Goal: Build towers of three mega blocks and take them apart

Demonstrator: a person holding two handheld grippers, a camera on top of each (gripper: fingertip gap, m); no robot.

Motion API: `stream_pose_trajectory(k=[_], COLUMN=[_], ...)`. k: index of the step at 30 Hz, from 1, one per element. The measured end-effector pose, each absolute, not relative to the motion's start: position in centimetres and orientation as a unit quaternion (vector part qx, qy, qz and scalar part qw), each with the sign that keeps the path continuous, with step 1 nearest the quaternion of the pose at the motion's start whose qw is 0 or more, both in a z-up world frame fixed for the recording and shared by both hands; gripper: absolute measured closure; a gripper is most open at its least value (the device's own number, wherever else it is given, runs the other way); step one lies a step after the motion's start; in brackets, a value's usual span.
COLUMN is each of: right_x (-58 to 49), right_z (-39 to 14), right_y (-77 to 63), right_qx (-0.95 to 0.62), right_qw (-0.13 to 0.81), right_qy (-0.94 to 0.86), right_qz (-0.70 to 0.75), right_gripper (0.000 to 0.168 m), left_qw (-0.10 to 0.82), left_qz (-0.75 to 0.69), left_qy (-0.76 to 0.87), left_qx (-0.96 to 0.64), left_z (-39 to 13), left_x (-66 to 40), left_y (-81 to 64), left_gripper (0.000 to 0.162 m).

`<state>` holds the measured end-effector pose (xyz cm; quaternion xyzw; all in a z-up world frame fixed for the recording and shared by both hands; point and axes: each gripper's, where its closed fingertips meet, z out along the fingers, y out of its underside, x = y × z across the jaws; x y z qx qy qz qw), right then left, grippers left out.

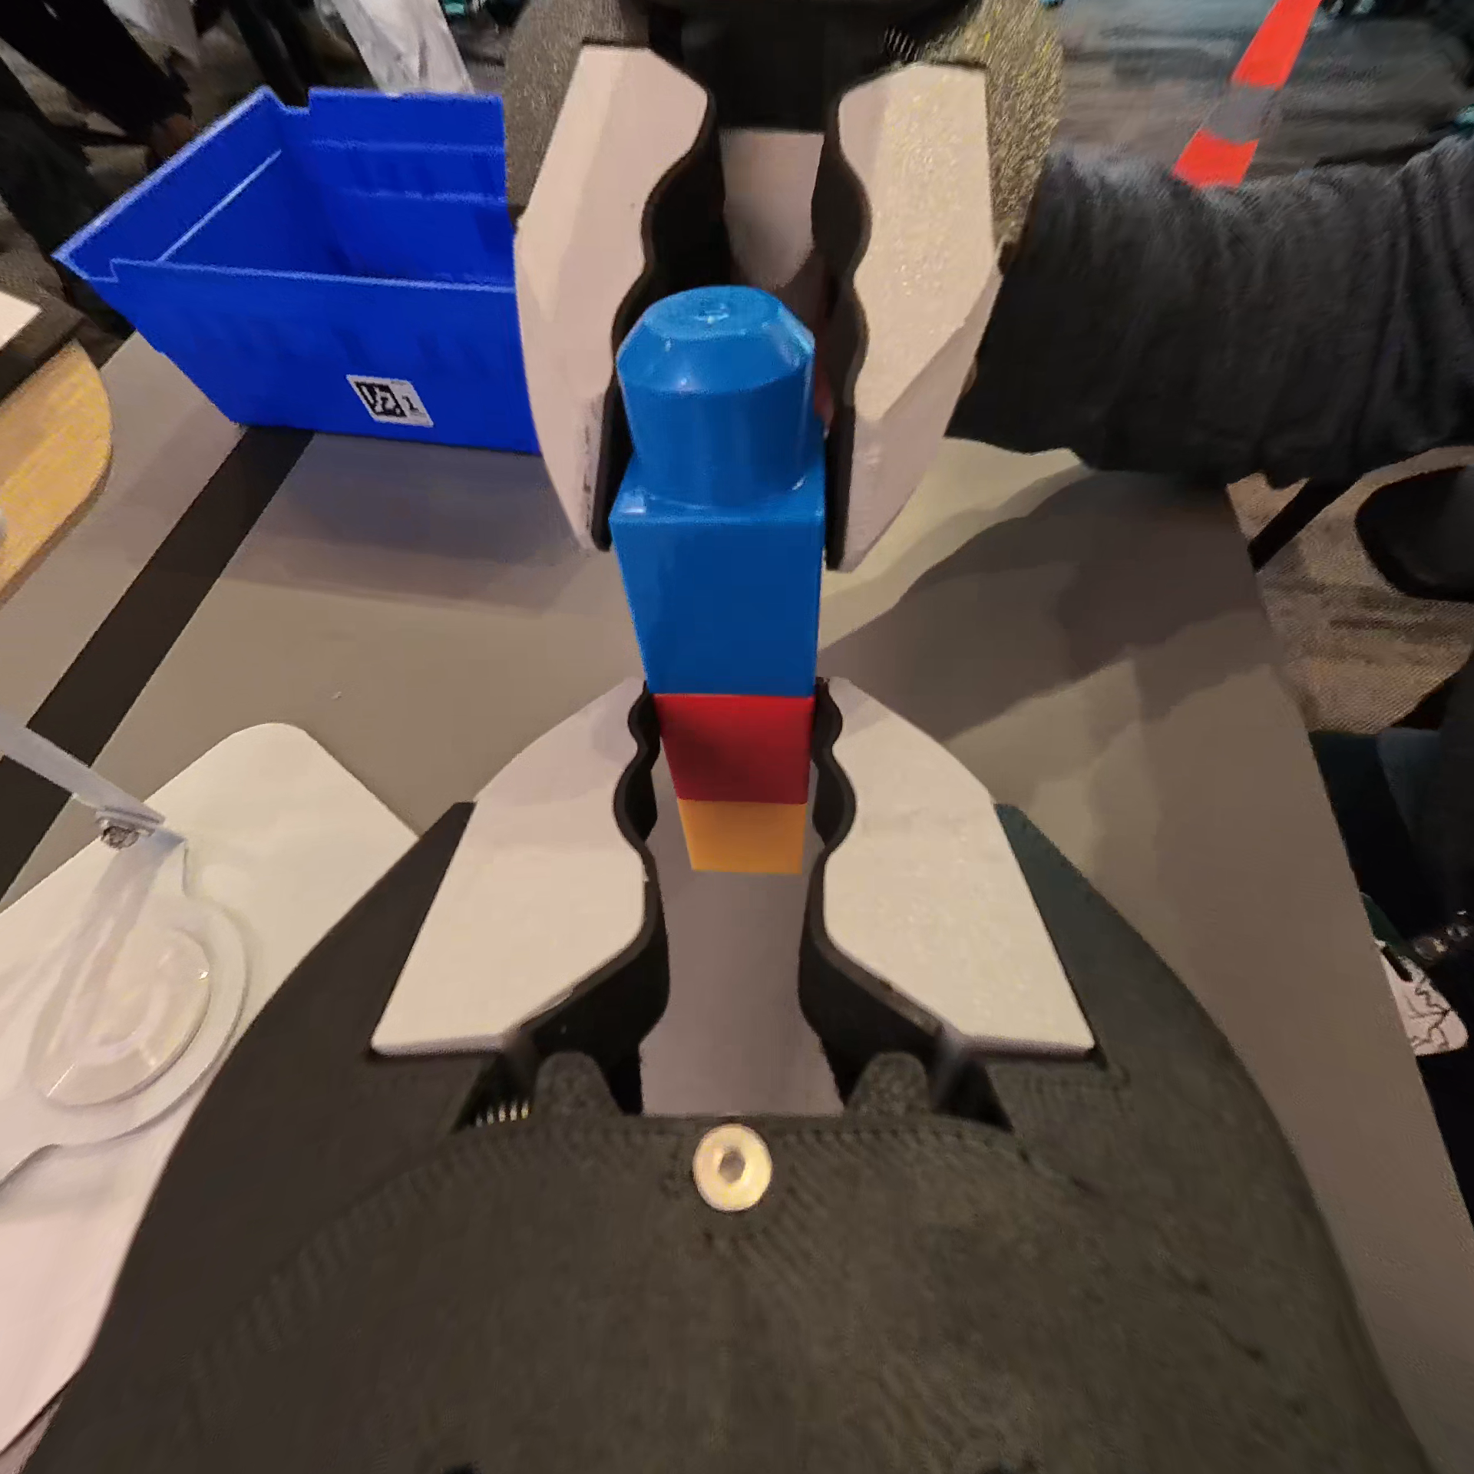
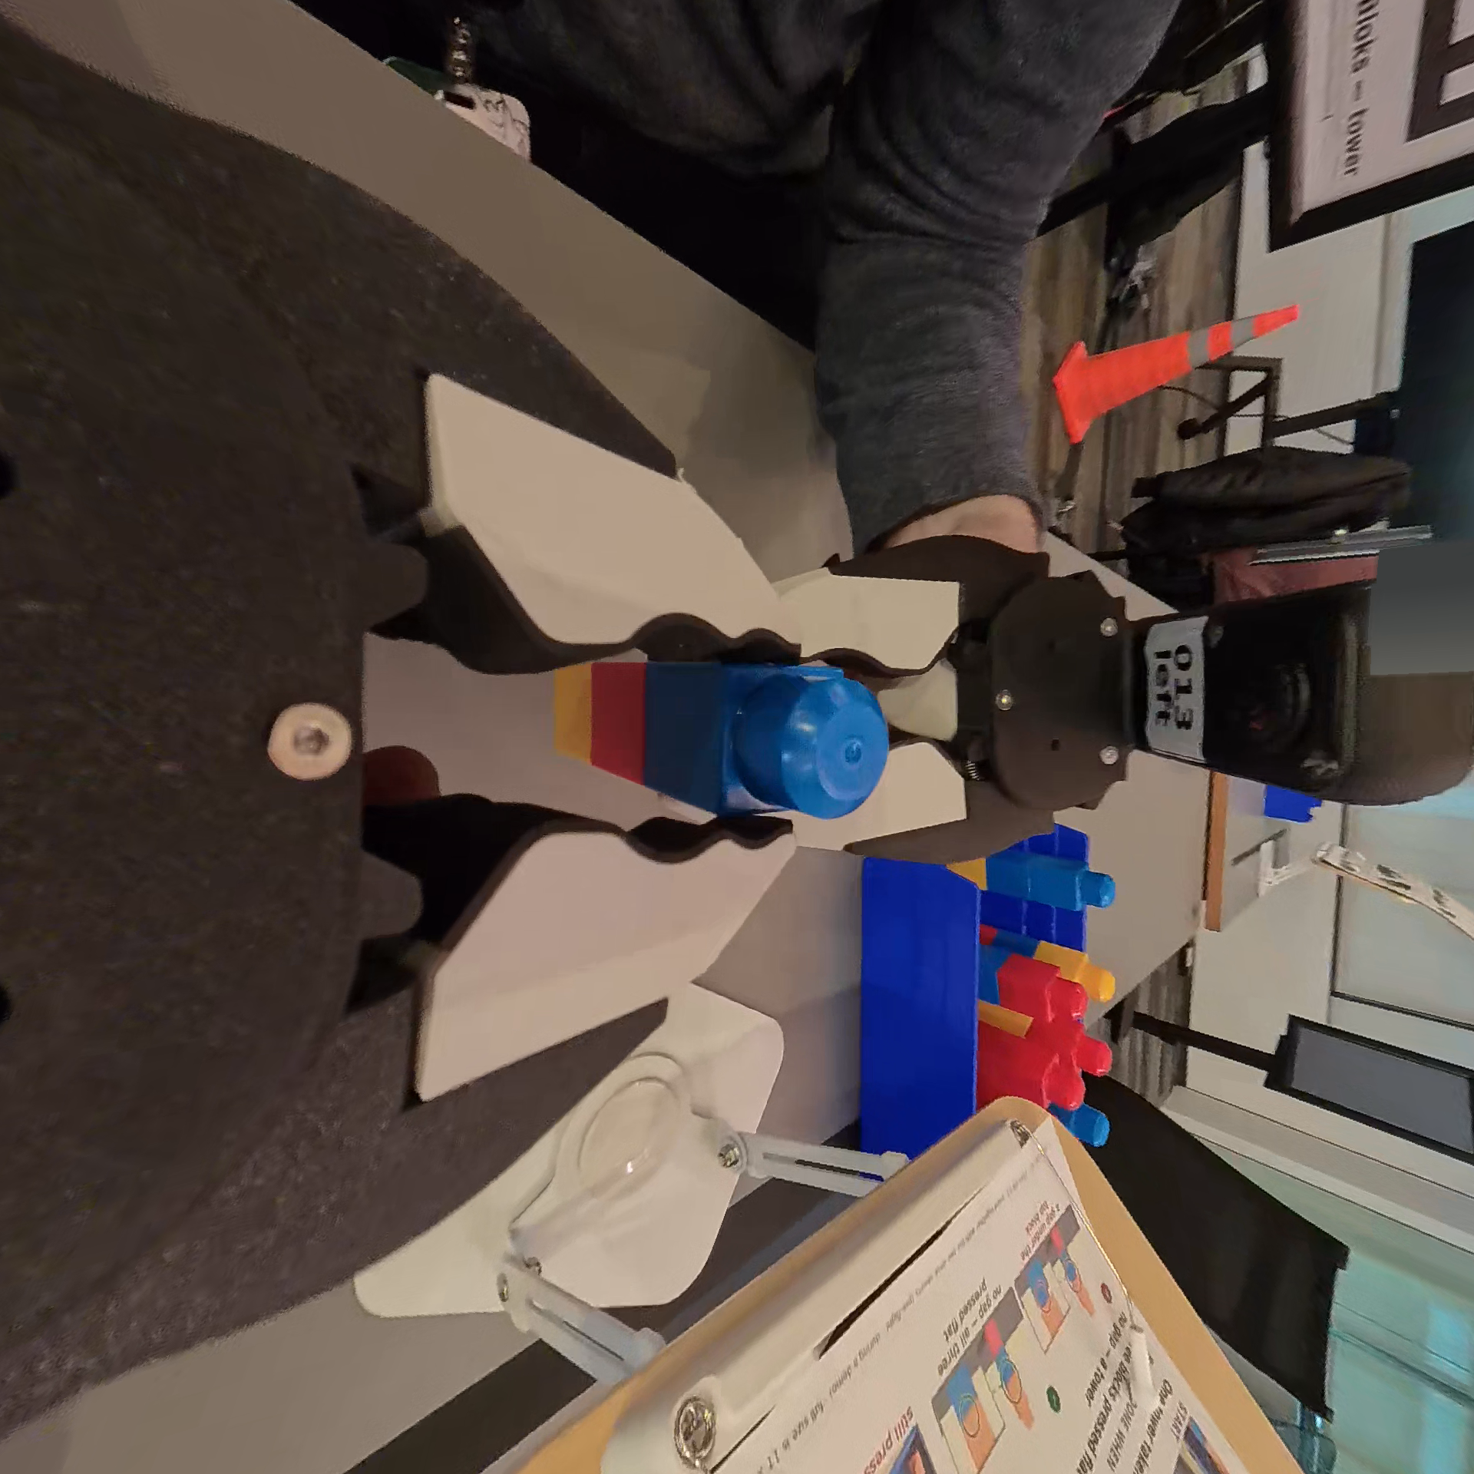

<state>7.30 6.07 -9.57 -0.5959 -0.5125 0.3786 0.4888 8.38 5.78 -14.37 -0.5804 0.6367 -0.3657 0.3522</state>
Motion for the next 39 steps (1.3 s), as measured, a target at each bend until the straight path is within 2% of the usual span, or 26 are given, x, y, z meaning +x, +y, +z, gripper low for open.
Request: stream_pose_trajectory(k=[3,5,6,20,23,26,29,34,39], right_x=[7.3,7.4,7.4,8.4,10.4,14.9,19.2,30.5,39.2], right_z=[-9.3,-9.3,-9.3,-9.3,-5.3,-2.9,-3.4,-5.8,-12.3], right_y=[6.2,6.3,6.2,5.7,5.9,7.7,10.5,16.1,20.6], right_qx=[-0.593,-0.591,-0.589,-0.605,-0.573,-0.595,-0.653,-0.752,-0.857], right_qw=[0.497,0.505,0.503,0.503,0.555,0.596,0.598,0.594,0.49], right_qy=[-0.495,-0.489,-0.488,-0.495,-0.426,-0.388,-0.354,-0.23,-0.134], right_qz=[0.396,0.396,0.401,0.369,0.425,0.374,0.302,0.17,0.09], right_gripper=[0.132,0.132,0.132,0.132,0.132,0.132,0.132,0.132,0.132], left_qw=[0.354,0.352,0.354,0.345,0.327,0.328,0.364,0.359,0.355], left_qz=[-0.382,-0.385,-0.387,-0.409,-0.334,-0.418,-0.381,-0.417,-0.431], left_qy=[0.63,0.63,0.628,0.625,0.652,0.613,0.617,0.59,0.575], left_qx=[-0.577,-0.576,-0.576,-0.568,-0.598,-0.584,-0.585,-0.591,-0.597], left_z=[-14.4,-14.7,-14.8,-14.8,-17.2,-15.7,-14.7,-15.5,-16.3], left_x=[8.8,9.1,9.3,10.0,9.3,9.9,10.1,9.7,9.7], left_y=[5.6,5.5,5.5,5.0,6.0,4.9,6.2,7.1,7.5], left_gripper=[0.125,0.118,0.125,0.125,0.125,0.125,0.125,0.125,0.126])
